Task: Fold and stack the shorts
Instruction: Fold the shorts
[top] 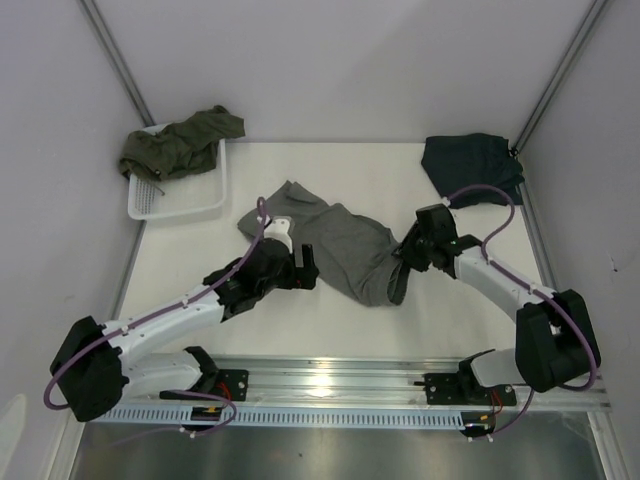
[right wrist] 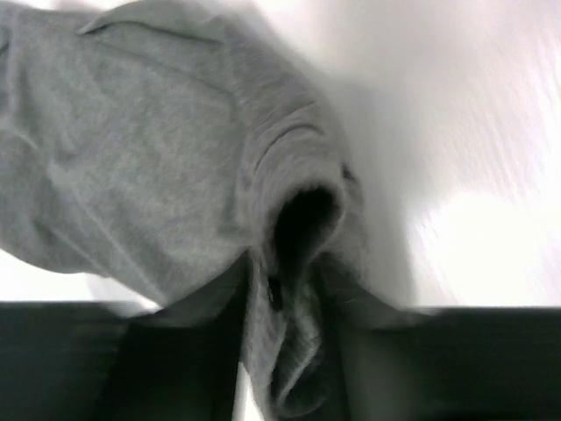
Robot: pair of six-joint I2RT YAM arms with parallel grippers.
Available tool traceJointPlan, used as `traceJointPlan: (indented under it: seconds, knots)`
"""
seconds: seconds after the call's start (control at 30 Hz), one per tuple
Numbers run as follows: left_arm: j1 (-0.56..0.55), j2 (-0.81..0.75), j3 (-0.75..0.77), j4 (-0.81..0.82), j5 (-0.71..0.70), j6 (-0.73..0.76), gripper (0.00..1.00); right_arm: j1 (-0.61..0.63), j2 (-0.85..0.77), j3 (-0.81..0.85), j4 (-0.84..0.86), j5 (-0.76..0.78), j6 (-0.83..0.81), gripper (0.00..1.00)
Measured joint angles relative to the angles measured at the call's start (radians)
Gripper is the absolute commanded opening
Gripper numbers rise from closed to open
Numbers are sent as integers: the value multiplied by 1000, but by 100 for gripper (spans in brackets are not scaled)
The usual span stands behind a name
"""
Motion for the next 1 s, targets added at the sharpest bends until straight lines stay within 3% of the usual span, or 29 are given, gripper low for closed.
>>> traceJointPlan:
  seconds: [0.03,0.13,0.2,0.6,0.87,1.0]
  knots:
    - [-7,14,1,8,2,-2,99,-5,24,31,-3,-14,-48,62]
    - [-43,80,23,17,10,-5,99,-18,34,63,-11,-54,-154,91]
    - [-69,132,58,19,10,-5,99,-27,21,64,-24,-74,-203,99]
    - [-163,418,322,75,27,-6,98,-245,-248,-118,-24,-327,-337,99]
    - [-228,517,357,169,87,-53,91,-255,-258,-407,174,-502,-242,99]
    - [-273,566,357,222,97,-77,86,-257,-236,-456,323,-554,-181,99]
